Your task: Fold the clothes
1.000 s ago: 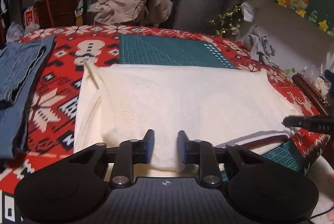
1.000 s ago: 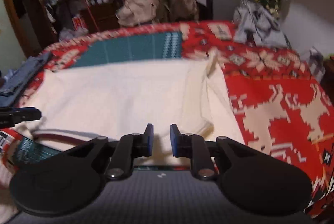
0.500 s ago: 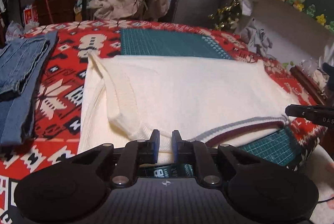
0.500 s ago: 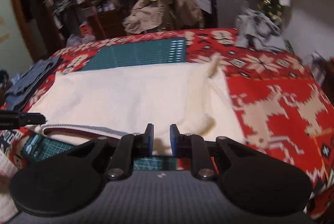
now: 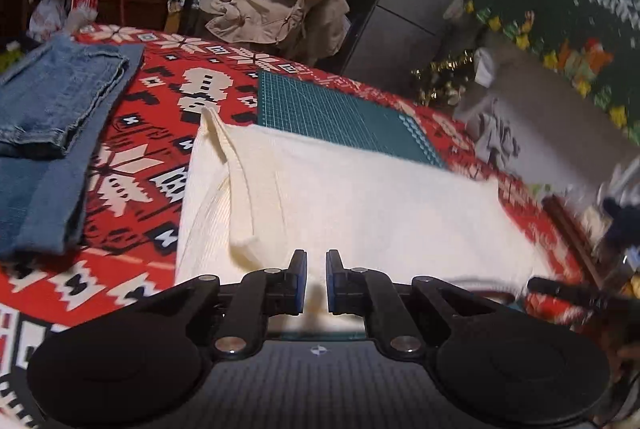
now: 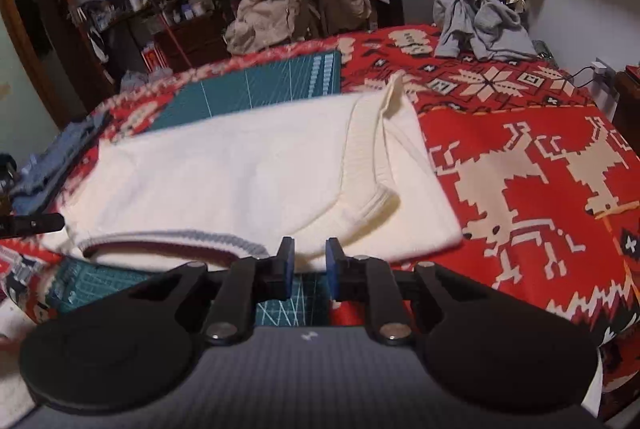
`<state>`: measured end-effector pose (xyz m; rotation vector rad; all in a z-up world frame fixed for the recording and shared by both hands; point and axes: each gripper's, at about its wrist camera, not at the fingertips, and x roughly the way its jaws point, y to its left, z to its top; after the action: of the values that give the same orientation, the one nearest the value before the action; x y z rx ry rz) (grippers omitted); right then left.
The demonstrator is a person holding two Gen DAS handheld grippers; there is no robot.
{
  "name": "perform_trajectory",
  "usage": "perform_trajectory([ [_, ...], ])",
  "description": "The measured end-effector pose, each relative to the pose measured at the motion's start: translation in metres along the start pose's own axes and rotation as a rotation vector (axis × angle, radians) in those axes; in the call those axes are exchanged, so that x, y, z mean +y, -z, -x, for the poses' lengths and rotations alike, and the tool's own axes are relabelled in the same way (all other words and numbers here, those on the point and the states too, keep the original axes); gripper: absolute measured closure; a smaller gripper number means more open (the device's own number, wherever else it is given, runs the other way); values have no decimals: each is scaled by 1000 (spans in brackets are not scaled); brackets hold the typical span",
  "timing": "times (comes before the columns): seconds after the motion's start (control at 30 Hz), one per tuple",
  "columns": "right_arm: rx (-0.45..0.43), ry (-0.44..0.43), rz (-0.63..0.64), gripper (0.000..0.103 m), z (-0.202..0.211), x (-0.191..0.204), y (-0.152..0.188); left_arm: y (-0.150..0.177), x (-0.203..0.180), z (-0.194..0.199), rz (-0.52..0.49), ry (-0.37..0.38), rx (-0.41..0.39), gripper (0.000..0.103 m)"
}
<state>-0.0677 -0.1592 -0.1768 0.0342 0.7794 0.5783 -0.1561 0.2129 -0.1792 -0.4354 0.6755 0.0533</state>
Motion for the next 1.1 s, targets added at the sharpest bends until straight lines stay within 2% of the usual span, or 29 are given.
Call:
perform_trajectory([
  [0.1, -12, 8, 3, 84, -4, -2, -7, -1, 13, -16, 61, -35, 31, 95],
  [0.17, -15, 5, -7, 84, -9, -4, -13, 1, 22, -18, 100, -39, 29, 100],
  [0.23, -8, 4, -31, 84, -14, -10, -14, 3, 29, -13, 128, -31, 24, 100],
  [0.4, 9, -5, -84, 84, -20, -31, -11, 8, 45, 3, 162, -106, 24, 100],
  [0.5, 16, 51, -106, 75, -15, -43, -10, 10, 57, 13, 219, -108, 21, 100],
  [0.57, 8, 64, -140, 75, -8, -55, -8, 9, 61, 20, 240, -101, 20, 100],
  [0.63, 1, 78, -169, 75, -1, -66, -7, 8, 61, 27, 237, -102, 24, 97],
  [0.67, -2, 86, -183, 75, 2, -72, -7, 7, 61, 30, 229, -107, 26, 88],
  [0.7, -3, 94, -194, 72, 3, -77, -7, 6, 60, 32, 217, -118, 30, 72],
  [0.73, -3, 104, -203, 70, 3, -81, -7, 5, 59, 34, 201, -133, 35, 69],
  [0.9, 10, 89, -217, 71, -7, -87, -10, 2, 61, 29, 127, -181, 94, 67],
  [1.03, 19, 78, -192, 71, -14, -83, -12, 2, 60, 21, 97, -166, 97, 67],
  [1.07, 19, 81, -185, 72, -15, -81, -13, 1, 59, 20, 97, -158, 98, 70],
  [1.1, 22, 90, -176, 79, -15, -80, -13, 1, 59, 19, 101, -147, 100, 78],
])
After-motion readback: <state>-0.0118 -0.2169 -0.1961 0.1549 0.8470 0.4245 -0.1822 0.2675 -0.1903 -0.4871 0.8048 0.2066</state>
